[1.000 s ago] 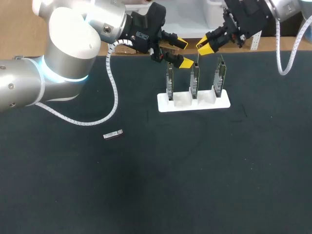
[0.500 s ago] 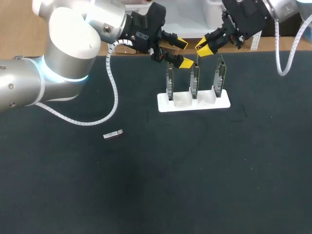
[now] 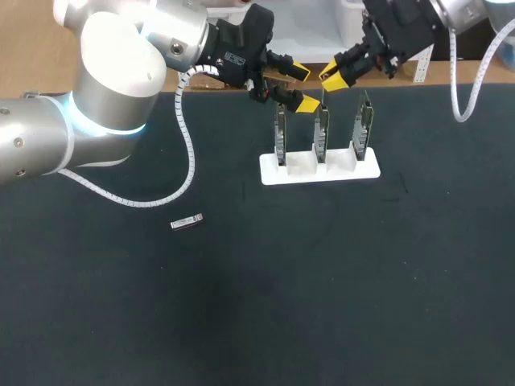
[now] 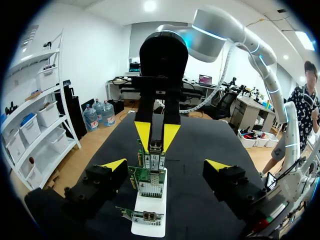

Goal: Pick up the optical module with the left hand, and insert it into the network port with the right hand.

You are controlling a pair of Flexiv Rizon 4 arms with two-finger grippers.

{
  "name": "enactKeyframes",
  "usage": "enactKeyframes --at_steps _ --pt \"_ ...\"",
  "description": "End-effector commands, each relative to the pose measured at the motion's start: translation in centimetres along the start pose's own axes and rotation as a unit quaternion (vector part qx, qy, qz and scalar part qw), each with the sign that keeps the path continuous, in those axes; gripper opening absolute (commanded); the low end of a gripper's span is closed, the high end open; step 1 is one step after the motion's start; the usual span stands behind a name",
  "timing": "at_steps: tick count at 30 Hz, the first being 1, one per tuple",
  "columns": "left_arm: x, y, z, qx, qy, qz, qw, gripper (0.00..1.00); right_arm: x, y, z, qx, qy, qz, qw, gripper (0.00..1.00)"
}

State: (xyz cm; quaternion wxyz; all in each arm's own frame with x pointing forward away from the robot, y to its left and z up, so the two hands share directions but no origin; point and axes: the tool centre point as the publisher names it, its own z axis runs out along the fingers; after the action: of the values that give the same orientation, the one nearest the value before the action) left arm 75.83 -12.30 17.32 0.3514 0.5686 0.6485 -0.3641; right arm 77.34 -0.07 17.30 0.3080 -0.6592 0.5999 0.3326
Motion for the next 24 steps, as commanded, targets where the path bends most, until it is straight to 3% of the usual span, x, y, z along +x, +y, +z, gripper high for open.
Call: enactKeyframes --at_steps 1,24 --pt "-0.16 0.25 0.09 0.002 0.004 -0.001 1.000 1.00 0.11 0.01 0.10 -0.001 -0.001 0.001 1.000 0.00" --pt "-0.16 0.25 0.09 0.002 0.004 -0.001 1.000 1.00 0.56 -0.04 0.47 0.003 0.000 0.011 1.000 0.00"
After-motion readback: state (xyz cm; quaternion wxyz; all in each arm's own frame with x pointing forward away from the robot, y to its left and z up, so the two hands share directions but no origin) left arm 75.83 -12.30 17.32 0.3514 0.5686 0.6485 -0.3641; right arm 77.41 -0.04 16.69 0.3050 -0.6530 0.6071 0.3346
